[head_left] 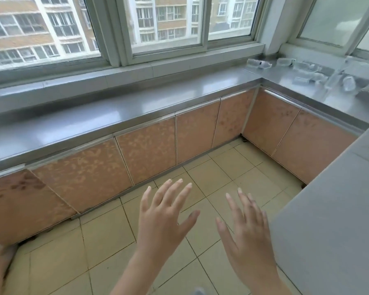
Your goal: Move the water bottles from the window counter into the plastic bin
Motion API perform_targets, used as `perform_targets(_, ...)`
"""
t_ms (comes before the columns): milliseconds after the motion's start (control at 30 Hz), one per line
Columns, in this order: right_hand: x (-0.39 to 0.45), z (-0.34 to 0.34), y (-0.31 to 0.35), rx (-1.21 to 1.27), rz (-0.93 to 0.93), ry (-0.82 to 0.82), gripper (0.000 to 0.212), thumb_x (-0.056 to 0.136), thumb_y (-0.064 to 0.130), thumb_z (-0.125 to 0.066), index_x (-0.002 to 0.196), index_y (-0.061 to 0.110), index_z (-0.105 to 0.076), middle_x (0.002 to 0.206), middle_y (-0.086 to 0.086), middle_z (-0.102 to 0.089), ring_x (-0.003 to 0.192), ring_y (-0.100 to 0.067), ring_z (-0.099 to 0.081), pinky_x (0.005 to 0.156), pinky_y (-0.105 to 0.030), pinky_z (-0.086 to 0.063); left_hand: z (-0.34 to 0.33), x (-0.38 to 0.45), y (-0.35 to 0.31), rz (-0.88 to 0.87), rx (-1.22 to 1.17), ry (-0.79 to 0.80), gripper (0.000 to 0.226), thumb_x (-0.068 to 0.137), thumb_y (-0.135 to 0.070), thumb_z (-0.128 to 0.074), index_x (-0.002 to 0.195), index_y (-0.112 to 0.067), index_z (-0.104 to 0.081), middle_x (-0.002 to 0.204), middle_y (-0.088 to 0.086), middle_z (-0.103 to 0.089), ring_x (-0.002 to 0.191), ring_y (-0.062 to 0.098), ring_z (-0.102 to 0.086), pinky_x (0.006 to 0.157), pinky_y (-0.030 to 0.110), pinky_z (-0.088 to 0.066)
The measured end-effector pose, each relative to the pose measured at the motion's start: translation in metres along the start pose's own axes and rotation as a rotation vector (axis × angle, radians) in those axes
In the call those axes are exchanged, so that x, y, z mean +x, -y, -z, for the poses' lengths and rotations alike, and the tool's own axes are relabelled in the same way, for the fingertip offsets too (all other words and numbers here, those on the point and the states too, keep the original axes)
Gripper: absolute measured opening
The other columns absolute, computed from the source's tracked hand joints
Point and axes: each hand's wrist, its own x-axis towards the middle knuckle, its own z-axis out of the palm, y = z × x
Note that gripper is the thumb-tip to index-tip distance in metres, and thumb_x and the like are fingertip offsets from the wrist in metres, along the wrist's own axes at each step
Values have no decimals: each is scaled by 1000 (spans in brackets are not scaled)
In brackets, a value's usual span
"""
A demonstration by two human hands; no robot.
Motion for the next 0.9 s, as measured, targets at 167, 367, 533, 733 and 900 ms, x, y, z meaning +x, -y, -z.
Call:
perform_targets(167, 98, 0, -29, 18, 4, -19, 57, 93, 51, -29, 145, 29, -33, 156, 1, -25, 145, -16, -13, 115, -51, -15, -44, 93, -1, -16, 2, -11, 54, 87, -57, -52, 131, -29, -64, 136, -7, -63, 130, 17, -56, 110, 53, -34)
perform_targets(367, 196, -19, -63, 9, -24, -49, 58, 93, 56, -22, 144, 30, -32, 156, 3, -25, 145, -15, -14, 115, -50, -16, -104, 189, 9, -50, -4, -11, 53, 87, -58, -51, 130, -29, -65, 135, -7, -63, 128, 17, -58, 108, 54, -37)
perform_targets(533, 286, -43, -93, -5, -107, -91, 55, 93, 50, -28, 143, 27, -35, 154, -1, -32, 143, -18, -18, 112, -54, -22, -169, 282, 25, -98, -63, -5, 54, 86, -57, -50, 130, -29, -65, 135, -8, -64, 127, 18, -59, 109, 52, -34)
perform_targets(733, 387, -52, -121, -42, -215, -102, 58, 94, 55, -21, 144, 28, -33, 155, 2, -27, 144, -15, -14, 113, -51, -17, -234, 404, 33, -170, -120, 62, 55, 86, -59, -49, 128, -29, -66, 134, -7, -65, 127, 18, -59, 109, 50, -33)
perform_targets(900, 453, -55, -153, -66, -330, -118, 57, 92, 51, -27, 144, 29, -33, 155, 1, -29, 143, -19, -20, 112, -49, -17, -282, 489, 19, -239, -194, 145, 56, 88, -60, -45, 132, -31, -63, 138, -10, -61, 132, 16, -54, 113, 50, -31)
